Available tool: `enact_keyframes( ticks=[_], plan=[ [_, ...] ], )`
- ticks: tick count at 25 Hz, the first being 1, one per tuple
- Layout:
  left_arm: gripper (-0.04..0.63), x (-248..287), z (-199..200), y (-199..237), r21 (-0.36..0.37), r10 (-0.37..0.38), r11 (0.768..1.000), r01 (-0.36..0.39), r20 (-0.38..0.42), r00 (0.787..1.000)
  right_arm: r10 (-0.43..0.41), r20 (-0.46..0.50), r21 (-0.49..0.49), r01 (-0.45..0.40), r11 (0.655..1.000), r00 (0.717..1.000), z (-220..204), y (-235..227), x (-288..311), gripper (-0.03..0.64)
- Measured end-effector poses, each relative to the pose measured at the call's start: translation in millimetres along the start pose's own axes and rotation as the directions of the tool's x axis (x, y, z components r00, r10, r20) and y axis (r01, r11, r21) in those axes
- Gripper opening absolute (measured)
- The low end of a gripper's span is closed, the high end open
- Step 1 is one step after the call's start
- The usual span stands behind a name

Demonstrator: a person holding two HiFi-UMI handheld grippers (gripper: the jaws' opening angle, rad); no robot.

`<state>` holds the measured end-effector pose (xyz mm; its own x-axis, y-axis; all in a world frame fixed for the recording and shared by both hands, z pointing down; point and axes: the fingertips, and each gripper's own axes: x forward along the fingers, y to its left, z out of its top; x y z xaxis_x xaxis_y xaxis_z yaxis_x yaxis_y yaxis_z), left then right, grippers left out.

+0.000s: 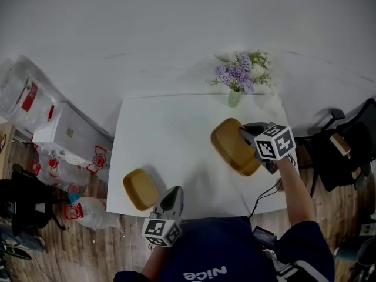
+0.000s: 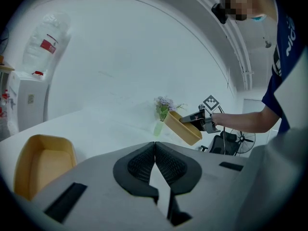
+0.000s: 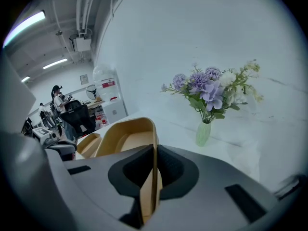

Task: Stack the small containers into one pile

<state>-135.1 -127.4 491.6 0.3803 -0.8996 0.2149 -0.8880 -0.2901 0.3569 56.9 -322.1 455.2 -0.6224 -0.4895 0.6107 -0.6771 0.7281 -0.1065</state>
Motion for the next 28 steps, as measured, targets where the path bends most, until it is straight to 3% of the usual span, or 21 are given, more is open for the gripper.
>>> enact_keyframes(
  ticks=[7, 18, 28],
  plan=[
    [0.020, 7.9, -0.4, -4.7, -0.001, -0.011, 1.000, 0.011, -0.007, 1.000, 0.063, -0.065, -0.013, -0.064, 0.998, 0.996, -34.4, -12.3, -9.4, 0.055],
    [0.020, 18.5, -2.6, -2.7, -0.013, -0.019, 1.000, 0.019, -0.016, 1.000, 0.051, -0.176, 0.025, -0.047, 0.999, 0.983, -84.1, -41.7, 1.8, 0.055],
    [0.020, 28.5, -5.9, -0.1, -0.013, -0.018, 1.000, 0.017, -0.033, 0.999, 0.078, -0.222, 0.062, -0.065, 0.996, 0.972, -107.0, -49.9, 24.2, 0.055]
  ],
)
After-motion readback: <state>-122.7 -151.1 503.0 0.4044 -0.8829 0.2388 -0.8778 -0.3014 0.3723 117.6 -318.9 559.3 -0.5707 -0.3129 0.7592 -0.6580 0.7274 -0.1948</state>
